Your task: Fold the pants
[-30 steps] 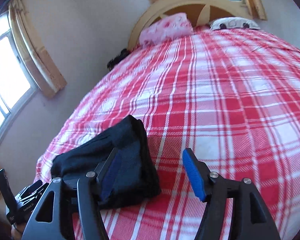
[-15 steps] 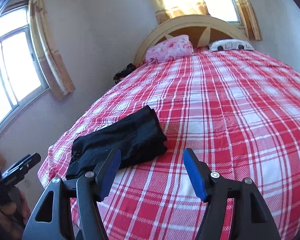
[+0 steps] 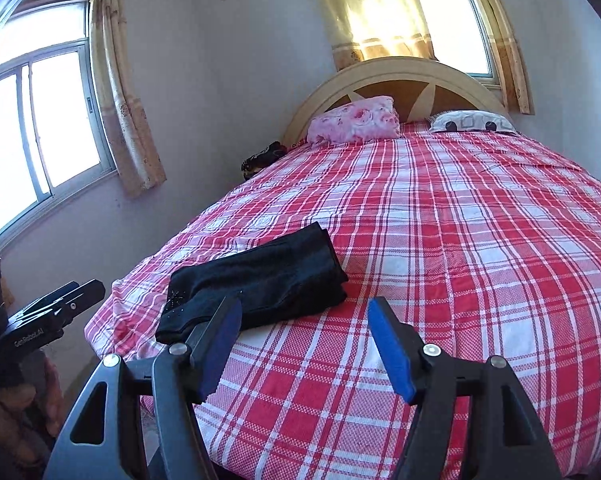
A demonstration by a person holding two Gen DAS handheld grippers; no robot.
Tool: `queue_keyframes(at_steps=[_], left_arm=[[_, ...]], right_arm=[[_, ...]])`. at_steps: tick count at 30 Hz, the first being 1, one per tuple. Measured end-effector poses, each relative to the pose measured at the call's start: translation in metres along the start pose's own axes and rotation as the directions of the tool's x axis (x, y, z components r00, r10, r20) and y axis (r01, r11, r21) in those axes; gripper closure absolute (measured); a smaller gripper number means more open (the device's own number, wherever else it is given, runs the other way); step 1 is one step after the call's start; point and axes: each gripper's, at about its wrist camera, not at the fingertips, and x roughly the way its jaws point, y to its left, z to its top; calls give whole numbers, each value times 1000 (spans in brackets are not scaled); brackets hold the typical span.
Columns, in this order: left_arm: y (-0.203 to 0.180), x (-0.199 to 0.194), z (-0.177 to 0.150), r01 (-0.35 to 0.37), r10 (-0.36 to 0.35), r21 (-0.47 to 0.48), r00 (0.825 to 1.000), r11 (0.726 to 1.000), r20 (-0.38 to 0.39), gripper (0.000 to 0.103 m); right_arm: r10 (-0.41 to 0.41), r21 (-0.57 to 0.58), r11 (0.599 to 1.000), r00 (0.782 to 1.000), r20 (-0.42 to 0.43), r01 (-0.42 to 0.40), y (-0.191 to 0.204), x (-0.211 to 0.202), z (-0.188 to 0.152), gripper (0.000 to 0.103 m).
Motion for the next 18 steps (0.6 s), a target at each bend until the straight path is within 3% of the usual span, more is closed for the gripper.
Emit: queue_keyframes(at_steps=[18], left_arm=[[-26,-14,-5,12,-12,58,1000,998,6,0]], right_arm=[[0,-10,1000,999,35,0,-1,-19,-1,35]])
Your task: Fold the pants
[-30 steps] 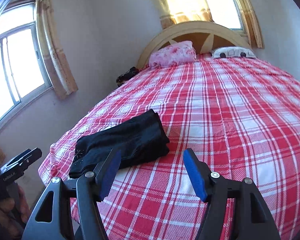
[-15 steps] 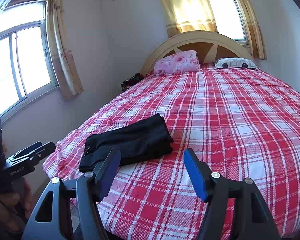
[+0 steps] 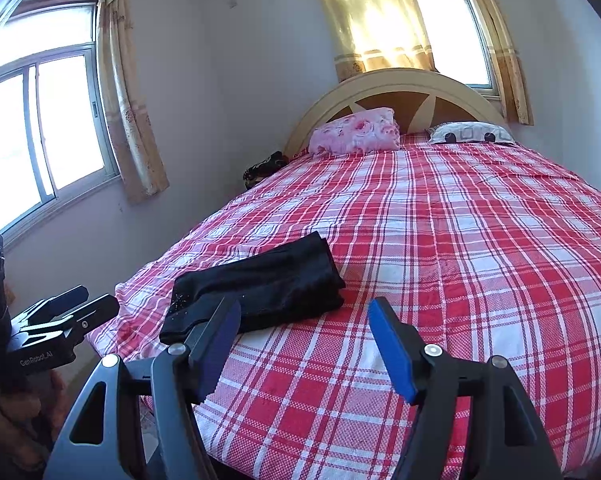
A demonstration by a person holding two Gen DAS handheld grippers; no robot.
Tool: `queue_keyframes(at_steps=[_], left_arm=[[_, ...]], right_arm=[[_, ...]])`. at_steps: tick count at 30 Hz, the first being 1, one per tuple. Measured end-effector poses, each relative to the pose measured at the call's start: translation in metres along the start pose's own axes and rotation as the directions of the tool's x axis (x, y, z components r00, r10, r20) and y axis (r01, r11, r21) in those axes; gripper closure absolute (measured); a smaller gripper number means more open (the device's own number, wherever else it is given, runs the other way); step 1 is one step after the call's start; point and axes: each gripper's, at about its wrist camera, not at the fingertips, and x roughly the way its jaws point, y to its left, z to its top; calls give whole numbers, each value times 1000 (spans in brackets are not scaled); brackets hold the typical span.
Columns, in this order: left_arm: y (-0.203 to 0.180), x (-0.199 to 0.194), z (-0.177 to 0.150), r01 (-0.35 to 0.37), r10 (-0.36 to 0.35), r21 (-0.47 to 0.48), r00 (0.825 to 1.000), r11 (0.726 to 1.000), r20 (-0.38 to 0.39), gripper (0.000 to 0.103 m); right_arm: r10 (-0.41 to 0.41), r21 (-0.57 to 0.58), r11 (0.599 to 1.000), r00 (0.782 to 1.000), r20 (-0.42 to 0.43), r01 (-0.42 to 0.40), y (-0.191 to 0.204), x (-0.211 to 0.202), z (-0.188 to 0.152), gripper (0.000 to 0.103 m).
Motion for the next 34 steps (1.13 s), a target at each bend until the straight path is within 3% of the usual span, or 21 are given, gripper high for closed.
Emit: queue_keyframes(at_steps=[15,25,34], left_arm=[[2,-16,10,-8,9,-23,999,1000,50,0],[9,-9,9,-19,20,-62,1000,998,15,0],[8,-9,6,-37,38,-42,999,998,22,0]], right_arm=[[-15,-144,989,996,90,27,35,-30,7,34],[-16,-136,990,996,87,28,34,-29,7,34],[-18,-131,991,997,72,27,32,-27,4,34]])
